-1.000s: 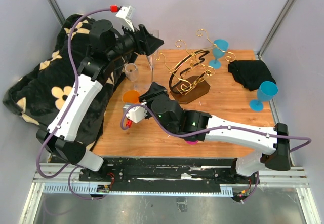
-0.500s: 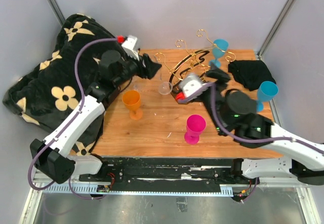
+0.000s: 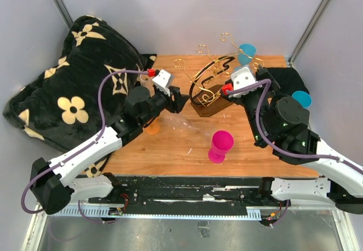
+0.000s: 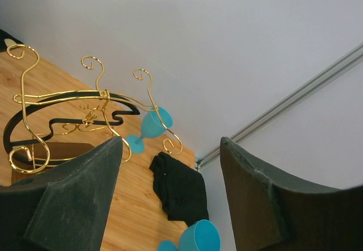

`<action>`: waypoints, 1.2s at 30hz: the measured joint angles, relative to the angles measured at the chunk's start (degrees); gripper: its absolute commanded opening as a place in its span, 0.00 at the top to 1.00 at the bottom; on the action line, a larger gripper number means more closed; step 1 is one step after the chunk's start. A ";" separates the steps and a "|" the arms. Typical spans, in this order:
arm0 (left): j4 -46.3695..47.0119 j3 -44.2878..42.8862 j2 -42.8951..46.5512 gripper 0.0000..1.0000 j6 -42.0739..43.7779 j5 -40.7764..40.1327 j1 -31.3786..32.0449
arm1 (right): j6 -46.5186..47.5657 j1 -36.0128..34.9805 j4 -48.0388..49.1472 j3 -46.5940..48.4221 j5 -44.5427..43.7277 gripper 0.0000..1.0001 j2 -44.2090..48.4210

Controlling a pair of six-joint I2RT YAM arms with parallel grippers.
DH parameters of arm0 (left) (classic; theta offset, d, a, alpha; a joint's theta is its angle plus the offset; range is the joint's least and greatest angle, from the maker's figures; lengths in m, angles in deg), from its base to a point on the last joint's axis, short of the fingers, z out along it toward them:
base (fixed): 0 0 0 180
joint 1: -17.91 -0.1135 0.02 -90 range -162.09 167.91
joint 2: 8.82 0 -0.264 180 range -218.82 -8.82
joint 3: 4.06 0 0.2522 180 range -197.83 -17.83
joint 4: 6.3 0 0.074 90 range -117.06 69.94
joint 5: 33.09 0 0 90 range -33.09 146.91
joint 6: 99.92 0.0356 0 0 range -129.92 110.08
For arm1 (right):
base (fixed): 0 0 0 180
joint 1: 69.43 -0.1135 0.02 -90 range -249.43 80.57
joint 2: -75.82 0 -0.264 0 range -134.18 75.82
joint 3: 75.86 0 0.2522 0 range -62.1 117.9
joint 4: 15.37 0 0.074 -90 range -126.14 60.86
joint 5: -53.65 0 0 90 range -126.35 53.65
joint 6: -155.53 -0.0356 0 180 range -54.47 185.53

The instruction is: Take the wine glass off the wine glass rack

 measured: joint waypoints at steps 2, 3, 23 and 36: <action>0.68 0.81 0.00 0.41 0.70 -1.57 1.29 | -1.20 0.79 -0.35 -0.07 0.00 0.30 0.13; 0.83 1.27 -0.02 0.41 0.83 -2.08 1.57 | -1.75 0.98 -0.55 -0.07 0.00 0.30 0.15; -9.81 -5.60 5.84 0.29 -10.69 -18.14 -13.05 | -42.95 7.50 -46.07 10.01 36.98 0.12 -18.18; -19.96 -6.88 16.09 0.24 -21.16 -22.69 -22.91 | -34.56 1.03 -46.66 -1.11 48.39 0.08 -34.12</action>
